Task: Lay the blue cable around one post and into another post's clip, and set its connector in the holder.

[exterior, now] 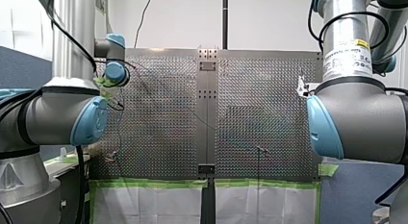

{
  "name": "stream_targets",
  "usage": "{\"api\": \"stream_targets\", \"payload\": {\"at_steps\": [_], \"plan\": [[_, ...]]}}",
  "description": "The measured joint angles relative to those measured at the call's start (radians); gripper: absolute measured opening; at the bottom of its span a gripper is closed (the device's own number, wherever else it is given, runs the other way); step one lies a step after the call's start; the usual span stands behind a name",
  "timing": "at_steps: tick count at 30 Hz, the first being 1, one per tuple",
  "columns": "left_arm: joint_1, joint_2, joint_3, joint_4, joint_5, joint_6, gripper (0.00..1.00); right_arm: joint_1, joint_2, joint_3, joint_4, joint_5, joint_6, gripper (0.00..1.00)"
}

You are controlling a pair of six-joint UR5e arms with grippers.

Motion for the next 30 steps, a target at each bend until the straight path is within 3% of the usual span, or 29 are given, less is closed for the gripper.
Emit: {"api": "stream_targets", "payload": {"at_steps": [17,22,30], "plan": [[-0.007,0.109,-0.07,-0.032,0.033,-0.13,1.0,0.0,0.0,0.0,0.0,0.0,0.0,1.0],[-0.008,0.142,-0.093,-0.05,0.021,-0.105,1.0,0.0,0.0,0.0,0.0,0.0,0.0,1.0],[-0.009,0.21,-0.107,-0.115,-0.041,-0.037,1.0,0.0,0.0,0.0,0.0,0.0,0.0,1.0]]}}
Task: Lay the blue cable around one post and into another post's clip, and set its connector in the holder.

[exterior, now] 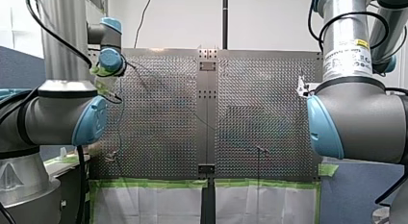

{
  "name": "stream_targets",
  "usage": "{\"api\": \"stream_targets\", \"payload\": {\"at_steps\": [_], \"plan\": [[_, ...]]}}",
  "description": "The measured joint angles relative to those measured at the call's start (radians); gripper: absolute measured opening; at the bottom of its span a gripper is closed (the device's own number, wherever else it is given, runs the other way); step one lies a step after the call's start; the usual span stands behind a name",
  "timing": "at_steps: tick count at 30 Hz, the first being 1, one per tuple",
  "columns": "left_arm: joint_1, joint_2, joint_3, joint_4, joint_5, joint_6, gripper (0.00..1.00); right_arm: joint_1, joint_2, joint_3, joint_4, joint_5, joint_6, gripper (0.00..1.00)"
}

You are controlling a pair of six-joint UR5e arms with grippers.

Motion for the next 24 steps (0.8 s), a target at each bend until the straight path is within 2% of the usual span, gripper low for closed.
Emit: {"api": "stream_targets", "payload": {"at_steps": [4,12,17,24], "plan": [[0.001,0.034,0.007,-0.034,-0.034,0.034,1.0,0.0,0.0,0.0,0.0,0.0,0.0,1.0],[-0.001,0.104,0.065,-0.104,-0.098,0.104,1.0,0.0,0.0,0.0,0.0,0.0,0.0,1.0],[-0.002,0.133,0.107,-0.146,-0.076,0.147,1.0,0.0,0.0,0.0,0.0,0.0,0.0,1.0],[-0.01,0.095,0.164,-0.203,-0.022,0.203,1.0,0.0,0.0,0.0,0.0,0.0,0.0,1.0]]}}
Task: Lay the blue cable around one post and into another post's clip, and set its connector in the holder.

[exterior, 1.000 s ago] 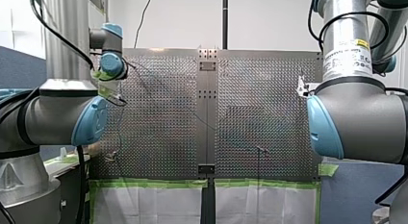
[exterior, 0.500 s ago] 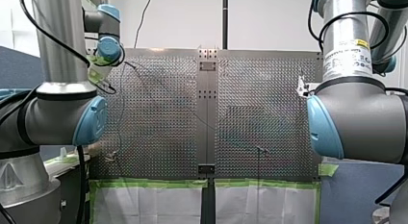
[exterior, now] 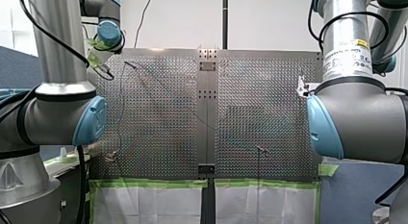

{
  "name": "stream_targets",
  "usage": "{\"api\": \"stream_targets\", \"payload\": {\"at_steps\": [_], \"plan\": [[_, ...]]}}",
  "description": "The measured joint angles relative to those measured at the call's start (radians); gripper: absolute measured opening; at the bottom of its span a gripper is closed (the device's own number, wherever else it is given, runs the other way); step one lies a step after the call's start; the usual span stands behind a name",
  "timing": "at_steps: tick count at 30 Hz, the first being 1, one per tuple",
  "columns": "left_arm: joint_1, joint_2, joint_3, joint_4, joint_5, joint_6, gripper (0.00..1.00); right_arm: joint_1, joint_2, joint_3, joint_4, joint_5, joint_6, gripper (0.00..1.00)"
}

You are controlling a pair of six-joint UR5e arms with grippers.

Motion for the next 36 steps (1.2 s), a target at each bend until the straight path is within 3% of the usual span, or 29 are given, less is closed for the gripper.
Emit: {"api": "stream_targets", "payload": {"at_steps": [24,36], "plan": [[-0.042,-0.028,0.191,-0.191,0.191,0.191,1.0,0.0,0.0,0.0,0.0,0.0,0.0,1.0],[-0.065,-0.036,0.269,-0.292,0.21,0.299,1.0,0.0,0.0,0.0,0.0,0.0,0.0,1.0]]}}
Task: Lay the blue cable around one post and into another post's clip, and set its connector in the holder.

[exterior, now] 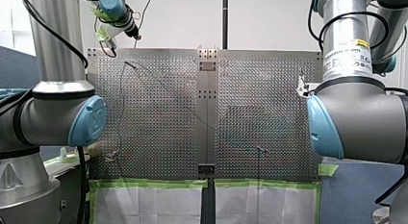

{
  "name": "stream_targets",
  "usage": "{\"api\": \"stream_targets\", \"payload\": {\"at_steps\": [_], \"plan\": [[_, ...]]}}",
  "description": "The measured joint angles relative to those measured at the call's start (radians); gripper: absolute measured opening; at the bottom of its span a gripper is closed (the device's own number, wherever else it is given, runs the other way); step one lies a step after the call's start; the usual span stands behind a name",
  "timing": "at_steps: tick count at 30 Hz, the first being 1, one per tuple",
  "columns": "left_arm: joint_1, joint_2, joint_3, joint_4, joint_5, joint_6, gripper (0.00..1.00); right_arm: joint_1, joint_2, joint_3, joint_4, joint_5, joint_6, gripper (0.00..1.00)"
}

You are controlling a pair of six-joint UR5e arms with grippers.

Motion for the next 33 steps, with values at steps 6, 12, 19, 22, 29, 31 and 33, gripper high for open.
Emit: {"api": "stream_targets", "payload": {"at_steps": [6,12,19,22,29,31,33], "plan": [[-0.007,-0.001,0.001,-0.012,-0.014,0.06,1.0,0.0,0.0,0.0,0.0,0.0,0.0,1.0],[-0.01,-0.012,-0.024,-0.022,-0.06,0.116,1.0,0.0,0.0,0.0,0.0,0.0,0.0,1.0],[-0.014,-0.03,-0.053,-0.021,-0.08,0.175,1.0,0.0,0.0,0.0,0.0,0.0,0.0,1.0],[-0.014,-0.031,-0.063,-0.02,-0.082,0.199,1.0,0.0,0.0,0.0,0.0,0.0,0.0,1.0],[-0.016,-0.032,-0.092,-0.011,-0.098,0.265,1.0,0.0,0.0,0.0,0.0,0.0,0.0,1.0],[-0.016,-0.032,-0.098,-0.007,-0.1,0.282,1.0,0.0,0.0,0.0,0.0,0.0,0.0,1.0],[-0.016,-0.032,-0.102,-0.005,-0.101,0.301,1.0,0.0,0.0,0.0,0.0,0.0,0.0,1.0]]}}
